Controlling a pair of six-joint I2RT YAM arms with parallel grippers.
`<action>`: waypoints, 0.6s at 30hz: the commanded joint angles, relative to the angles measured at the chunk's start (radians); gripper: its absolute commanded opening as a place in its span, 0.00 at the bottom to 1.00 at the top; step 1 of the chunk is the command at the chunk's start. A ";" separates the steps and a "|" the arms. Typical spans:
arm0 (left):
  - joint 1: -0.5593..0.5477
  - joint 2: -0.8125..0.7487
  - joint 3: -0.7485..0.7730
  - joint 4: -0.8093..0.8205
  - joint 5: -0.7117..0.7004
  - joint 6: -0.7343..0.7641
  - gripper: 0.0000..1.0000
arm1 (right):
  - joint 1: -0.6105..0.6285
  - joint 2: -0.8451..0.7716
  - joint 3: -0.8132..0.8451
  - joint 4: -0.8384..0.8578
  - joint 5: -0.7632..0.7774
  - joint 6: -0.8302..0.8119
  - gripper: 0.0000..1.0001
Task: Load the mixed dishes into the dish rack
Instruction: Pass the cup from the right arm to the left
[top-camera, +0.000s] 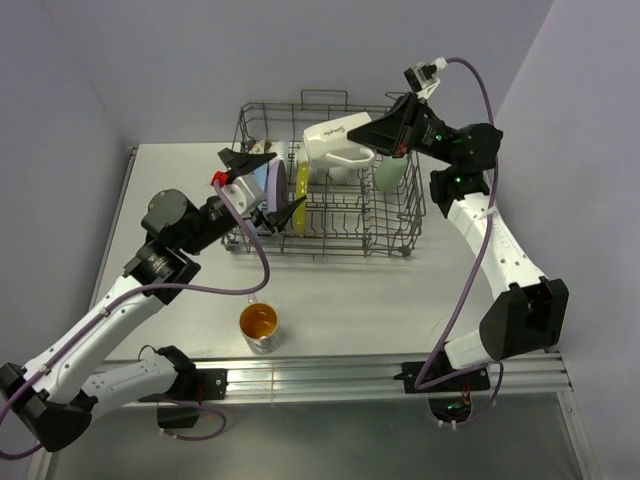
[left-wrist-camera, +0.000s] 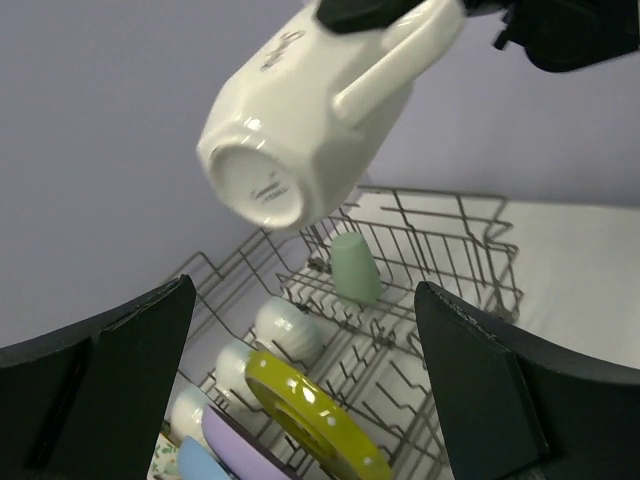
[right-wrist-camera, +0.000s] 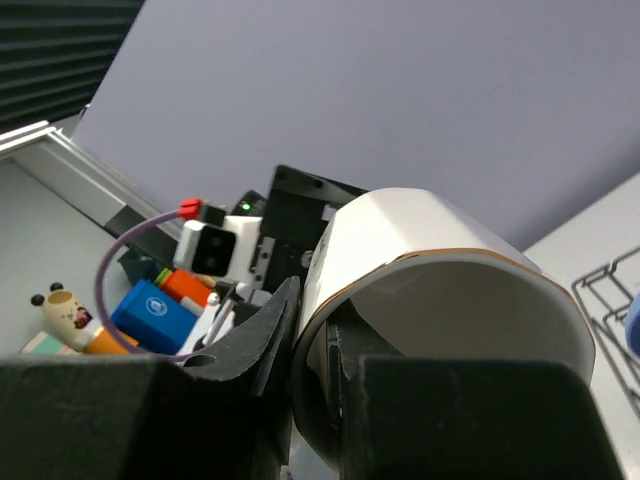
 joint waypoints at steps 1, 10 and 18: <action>0.034 0.012 -0.013 0.212 -0.073 -0.018 0.99 | -0.051 0.007 0.100 0.257 0.065 0.128 0.00; 0.087 0.212 0.034 0.744 -0.136 -0.823 0.99 | -0.150 0.094 0.131 0.723 0.224 0.255 0.00; 0.133 0.314 0.168 0.676 -0.229 -1.332 0.99 | -0.170 0.063 0.094 0.778 0.211 -0.063 0.00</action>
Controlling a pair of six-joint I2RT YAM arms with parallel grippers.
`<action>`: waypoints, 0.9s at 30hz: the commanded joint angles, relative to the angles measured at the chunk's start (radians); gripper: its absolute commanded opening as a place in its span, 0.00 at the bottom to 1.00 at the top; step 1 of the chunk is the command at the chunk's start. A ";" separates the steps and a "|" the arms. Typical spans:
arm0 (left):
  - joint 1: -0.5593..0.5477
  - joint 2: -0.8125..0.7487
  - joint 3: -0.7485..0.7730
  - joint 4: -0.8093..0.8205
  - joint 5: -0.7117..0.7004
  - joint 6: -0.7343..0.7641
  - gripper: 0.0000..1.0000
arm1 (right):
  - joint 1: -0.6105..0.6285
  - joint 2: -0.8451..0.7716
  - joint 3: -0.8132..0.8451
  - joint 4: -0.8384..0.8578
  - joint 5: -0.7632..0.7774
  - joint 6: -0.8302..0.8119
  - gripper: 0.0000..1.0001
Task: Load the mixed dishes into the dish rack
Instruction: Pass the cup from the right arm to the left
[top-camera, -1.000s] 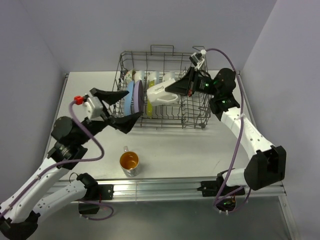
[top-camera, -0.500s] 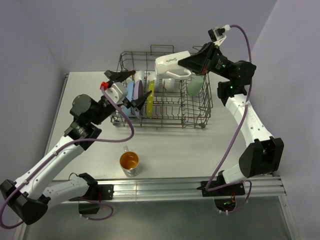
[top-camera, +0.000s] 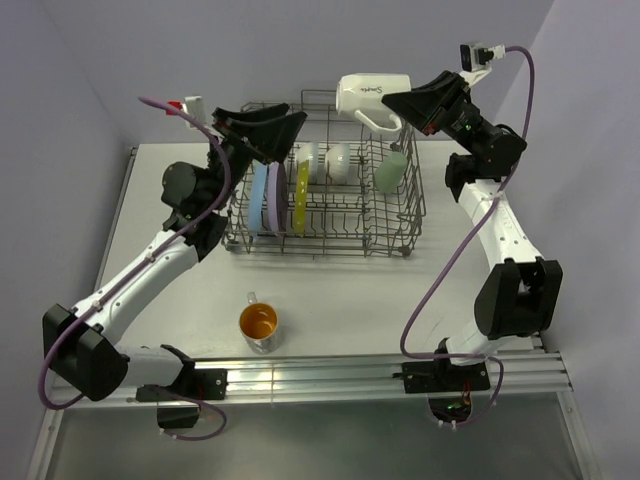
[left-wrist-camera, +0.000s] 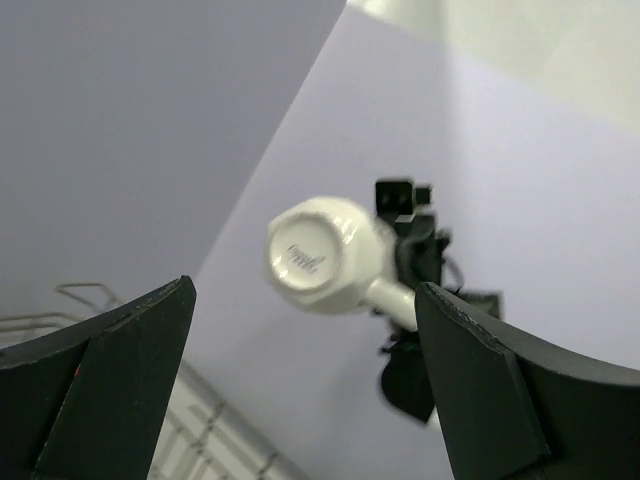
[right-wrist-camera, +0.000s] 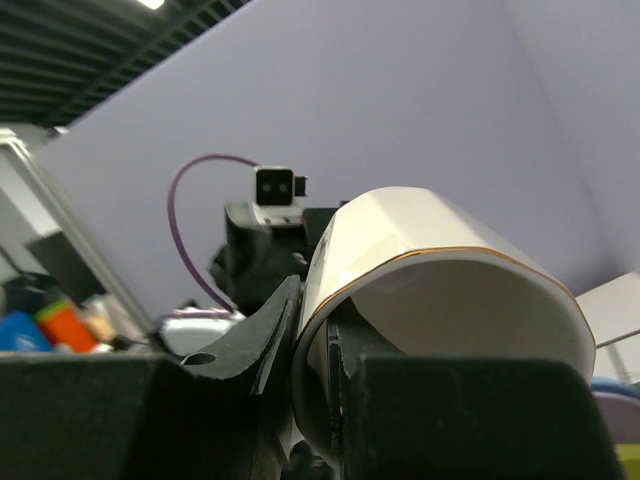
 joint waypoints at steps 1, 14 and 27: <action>0.023 -0.008 0.067 0.053 -0.089 -0.356 0.99 | 0.000 -0.074 -0.009 0.330 0.083 -0.213 0.00; 0.034 0.129 0.157 -0.002 -0.127 -0.653 0.99 | 0.062 -0.163 -0.046 0.129 0.123 -0.848 0.00; 0.023 0.280 0.237 0.159 -0.048 -0.740 0.99 | 0.238 -0.292 -0.214 -0.081 0.247 -1.295 0.00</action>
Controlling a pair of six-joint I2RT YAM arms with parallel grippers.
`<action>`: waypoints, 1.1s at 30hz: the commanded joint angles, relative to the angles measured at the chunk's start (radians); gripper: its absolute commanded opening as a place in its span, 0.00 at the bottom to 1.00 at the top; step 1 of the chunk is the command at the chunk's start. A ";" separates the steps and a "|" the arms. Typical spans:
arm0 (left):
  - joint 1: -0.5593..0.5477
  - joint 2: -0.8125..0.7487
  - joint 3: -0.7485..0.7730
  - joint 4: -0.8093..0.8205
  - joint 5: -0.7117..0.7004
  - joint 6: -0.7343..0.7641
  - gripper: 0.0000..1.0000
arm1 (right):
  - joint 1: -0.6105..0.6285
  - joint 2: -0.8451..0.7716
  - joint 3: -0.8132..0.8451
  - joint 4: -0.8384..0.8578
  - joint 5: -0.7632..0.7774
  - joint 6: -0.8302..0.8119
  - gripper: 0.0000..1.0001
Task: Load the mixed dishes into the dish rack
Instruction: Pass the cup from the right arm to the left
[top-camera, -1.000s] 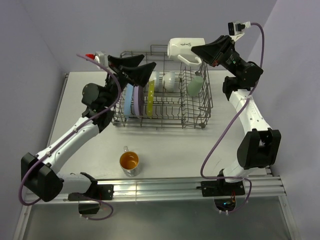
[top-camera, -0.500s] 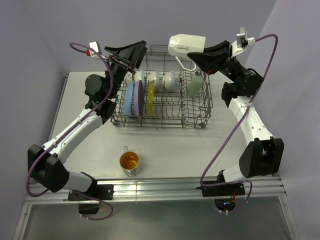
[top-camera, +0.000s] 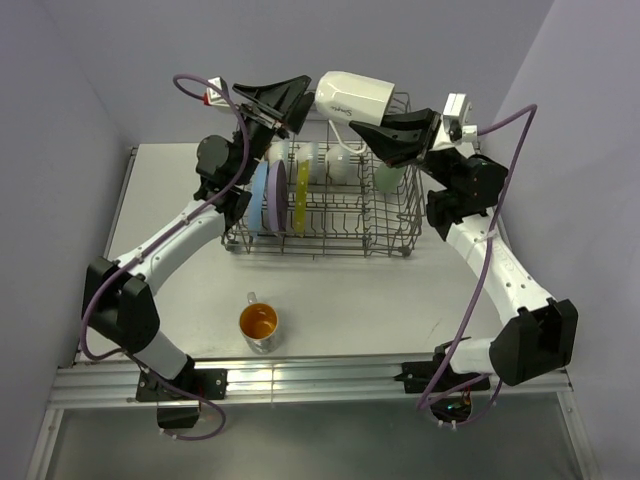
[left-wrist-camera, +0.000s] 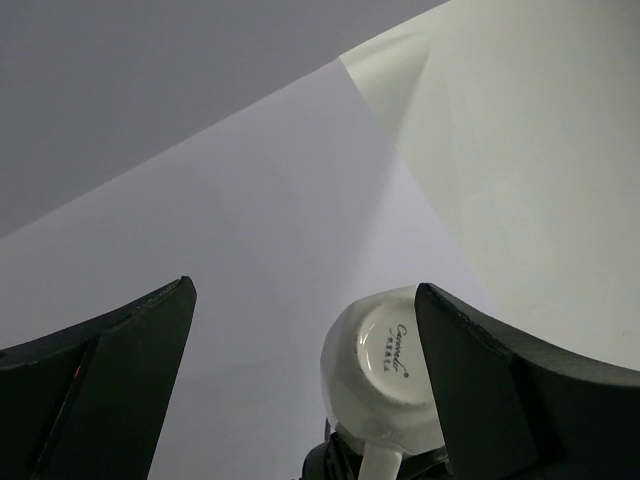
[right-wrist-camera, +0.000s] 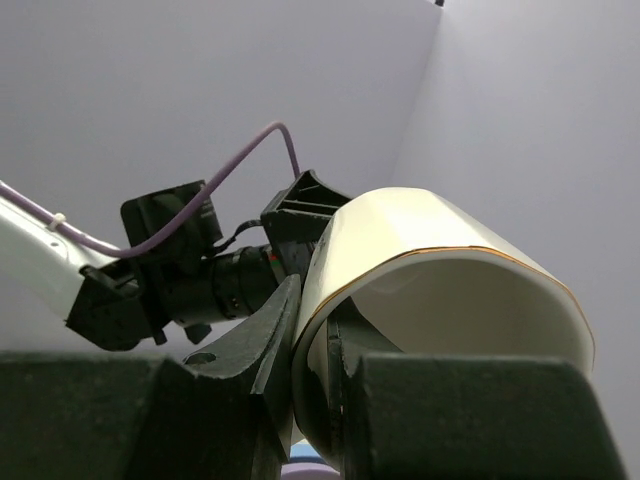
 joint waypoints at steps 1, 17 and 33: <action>-0.010 0.015 0.050 0.118 0.043 -0.052 0.99 | 0.013 -0.047 0.010 0.027 0.136 -0.146 0.00; -0.027 0.045 0.051 0.204 0.078 -0.115 0.99 | 0.081 -0.021 -0.033 0.004 0.179 -0.229 0.00; -0.028 0.038 0.054 0.052 0.087 -0.092 0.98 | 0.140 -0.014 -0.002 0.039 0.211 -0.206 0.00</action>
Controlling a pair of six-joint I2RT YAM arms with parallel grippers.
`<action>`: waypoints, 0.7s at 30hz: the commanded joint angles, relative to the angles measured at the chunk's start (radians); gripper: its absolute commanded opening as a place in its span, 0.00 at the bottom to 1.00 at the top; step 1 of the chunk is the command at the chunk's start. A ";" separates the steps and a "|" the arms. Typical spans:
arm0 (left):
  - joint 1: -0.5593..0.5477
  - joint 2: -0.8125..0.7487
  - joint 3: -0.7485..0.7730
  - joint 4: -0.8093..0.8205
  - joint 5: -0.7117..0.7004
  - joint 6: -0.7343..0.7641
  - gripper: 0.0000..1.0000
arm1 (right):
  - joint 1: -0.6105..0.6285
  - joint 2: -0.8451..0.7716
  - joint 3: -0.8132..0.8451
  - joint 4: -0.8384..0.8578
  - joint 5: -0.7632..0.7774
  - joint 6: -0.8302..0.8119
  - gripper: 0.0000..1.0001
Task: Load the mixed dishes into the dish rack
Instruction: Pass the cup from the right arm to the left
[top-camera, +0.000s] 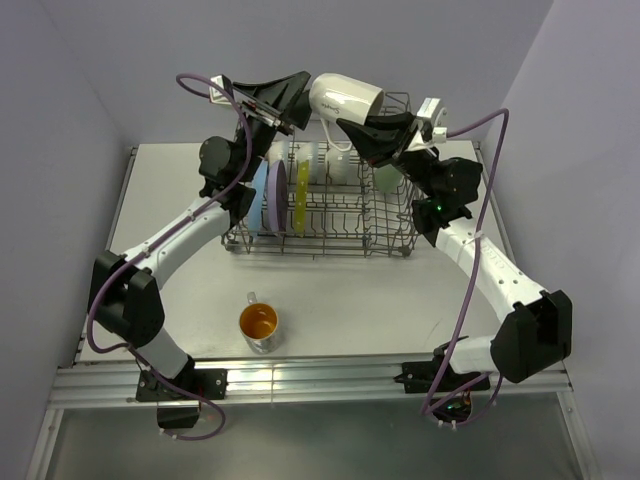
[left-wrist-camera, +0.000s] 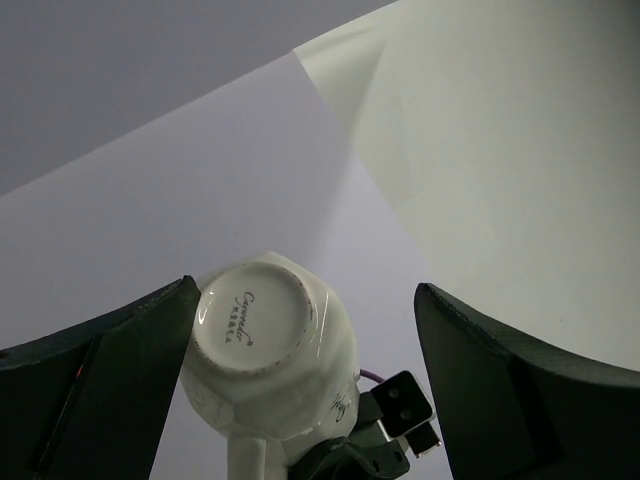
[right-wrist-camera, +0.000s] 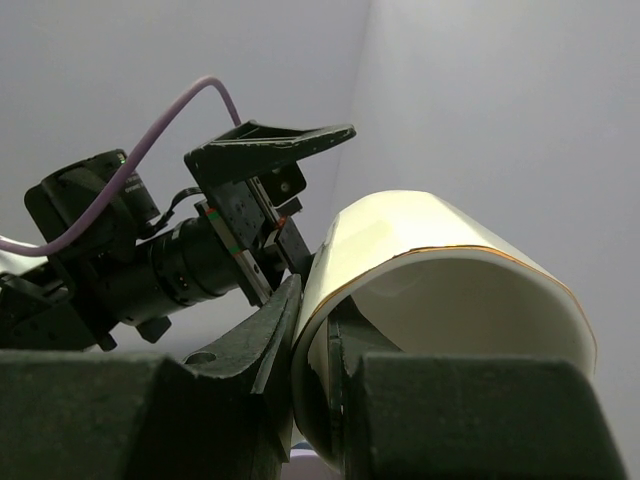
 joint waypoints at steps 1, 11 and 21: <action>-0.017 -0.015 0.032 -0.062 0.063 0.003 0.98 | 0.032 -0.027 0.053 0.155 0.020 0.000 0.00; -0.016 -0.021 0.046 -0.171 0.097 0.052 0.98 | 0.037 -0.033 0.061 0.145 0.025 0.035 0.00; -0.017 0.011 0.064 -0.078 0.149 -0.048 0.95 | 0.048 0.000 0.026 0.188 0.111 -0.003 0.00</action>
